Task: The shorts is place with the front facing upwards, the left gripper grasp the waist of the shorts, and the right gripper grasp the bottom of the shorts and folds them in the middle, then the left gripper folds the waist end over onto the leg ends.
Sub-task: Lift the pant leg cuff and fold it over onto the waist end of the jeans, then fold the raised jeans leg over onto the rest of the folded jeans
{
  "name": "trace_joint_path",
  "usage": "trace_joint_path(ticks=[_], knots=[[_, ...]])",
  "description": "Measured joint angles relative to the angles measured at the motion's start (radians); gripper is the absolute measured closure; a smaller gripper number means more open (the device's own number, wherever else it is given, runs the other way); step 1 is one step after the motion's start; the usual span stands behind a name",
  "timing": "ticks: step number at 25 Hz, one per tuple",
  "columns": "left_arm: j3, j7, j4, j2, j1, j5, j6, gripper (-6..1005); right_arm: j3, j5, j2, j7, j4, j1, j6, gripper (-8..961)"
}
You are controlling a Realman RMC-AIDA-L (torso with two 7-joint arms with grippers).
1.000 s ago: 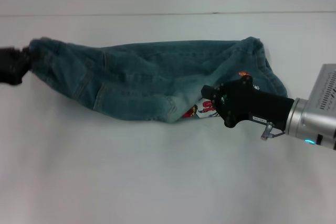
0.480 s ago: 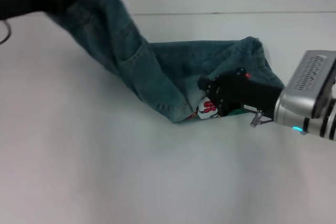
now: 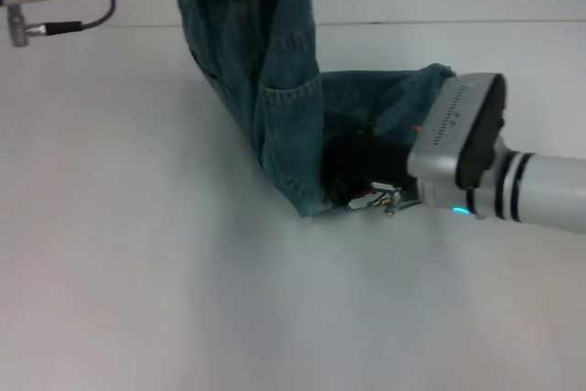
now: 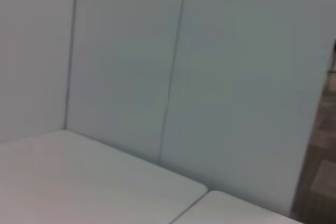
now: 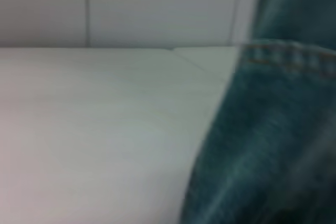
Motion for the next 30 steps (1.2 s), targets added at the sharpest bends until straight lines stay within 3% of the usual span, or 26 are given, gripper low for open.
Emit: trace_joint_path(ticks=[10,16,20,26,30], knots=[[0.078,-0.014,-0.003,-0.002,0.008,-0.053,-0.023,962,-0.039,-0.001,0.001,0.004,0.041,0.076,-0.012,900],[0.093,-0.012,-0.005,-0.002,0.010,-0.062,-0.035,961,-0.052,0.000,-0.004,0.003,0.045,0.056,-0.048,898],[0.116,-0.010,-0.015,-0.002,0.017,-0.057,-0.066,961,-0.049,0.001,-0.026,0.033,-0.029,-0.065,-0.116,897],[0.251,-0.013,-0.030,-0.004,0.033,-0.061,-0.158,961,-0.044,-0.053,-0.046,0.130,-0.371,-0.395,-0.259,895],[0.357,-0.022,-0.056,-0.010,0.025,-0.089,-0.206,961,-0.017,-0.075,-0.061,0.154,-0.520,-0.541,-0.378,893]])
